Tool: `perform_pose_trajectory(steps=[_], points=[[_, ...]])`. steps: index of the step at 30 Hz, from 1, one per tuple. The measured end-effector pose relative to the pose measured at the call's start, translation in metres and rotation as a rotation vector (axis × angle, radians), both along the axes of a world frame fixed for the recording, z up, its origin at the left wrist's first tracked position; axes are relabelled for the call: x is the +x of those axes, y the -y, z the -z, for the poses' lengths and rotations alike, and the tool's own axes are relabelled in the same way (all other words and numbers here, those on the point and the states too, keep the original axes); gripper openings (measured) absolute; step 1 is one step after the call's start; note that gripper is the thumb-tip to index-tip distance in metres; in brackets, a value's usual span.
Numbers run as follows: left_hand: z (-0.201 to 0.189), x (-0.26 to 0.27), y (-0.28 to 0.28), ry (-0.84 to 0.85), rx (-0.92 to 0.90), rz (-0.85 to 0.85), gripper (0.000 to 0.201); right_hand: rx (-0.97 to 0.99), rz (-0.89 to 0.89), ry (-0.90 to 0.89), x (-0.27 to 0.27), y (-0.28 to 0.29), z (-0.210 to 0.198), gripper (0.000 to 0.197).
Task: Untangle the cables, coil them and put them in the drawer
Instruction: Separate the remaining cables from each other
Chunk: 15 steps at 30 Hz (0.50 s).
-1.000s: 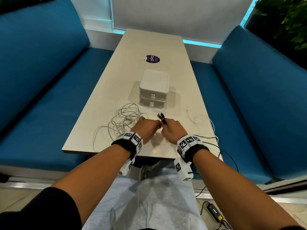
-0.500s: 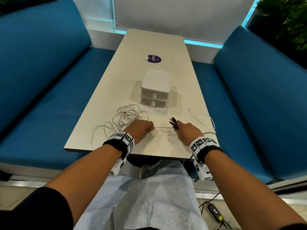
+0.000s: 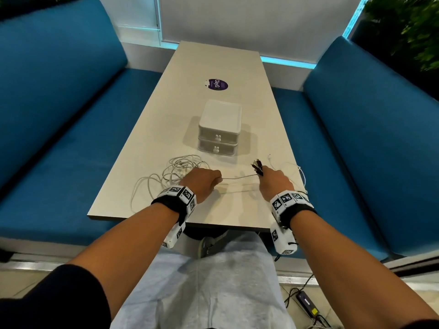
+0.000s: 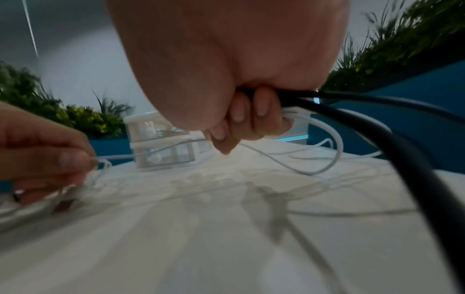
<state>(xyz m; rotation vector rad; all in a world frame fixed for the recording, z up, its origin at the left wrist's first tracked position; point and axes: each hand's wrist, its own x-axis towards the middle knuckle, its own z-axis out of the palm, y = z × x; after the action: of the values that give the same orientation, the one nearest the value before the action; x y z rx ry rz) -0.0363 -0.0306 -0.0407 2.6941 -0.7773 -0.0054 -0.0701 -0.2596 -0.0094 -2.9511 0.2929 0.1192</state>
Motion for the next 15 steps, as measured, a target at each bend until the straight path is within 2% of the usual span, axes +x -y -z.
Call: perform_pose_trajectory(steps=[3, 7, 12, 15], points=[[0.001, 0.0, 0.005, 0.013, 0.05, -0.01, 0.029, 0.147, -0.075, 0.045, 0.004, -0.021, -0.001, 0.025], [-0.003, -0.003, 0.017, -0.032, -0.07, -0.006, 0.028, 0.314, -0.268, -0.055, 0.003, -0.046, 0.007, 0.022], [0.0, -0.004, 0.011, -0.067, -0.172, 0.003, 0.022, 0.291, -0.304, -0.108, 0.005, -0.044, 0.003, 0.017], [0.003, 0.0, 0.009, -0.018, -0.093, 0.028, 0.02, 0.235, -0.313, -0.135, 0.005, -0.038, -0.001, 0.014]])
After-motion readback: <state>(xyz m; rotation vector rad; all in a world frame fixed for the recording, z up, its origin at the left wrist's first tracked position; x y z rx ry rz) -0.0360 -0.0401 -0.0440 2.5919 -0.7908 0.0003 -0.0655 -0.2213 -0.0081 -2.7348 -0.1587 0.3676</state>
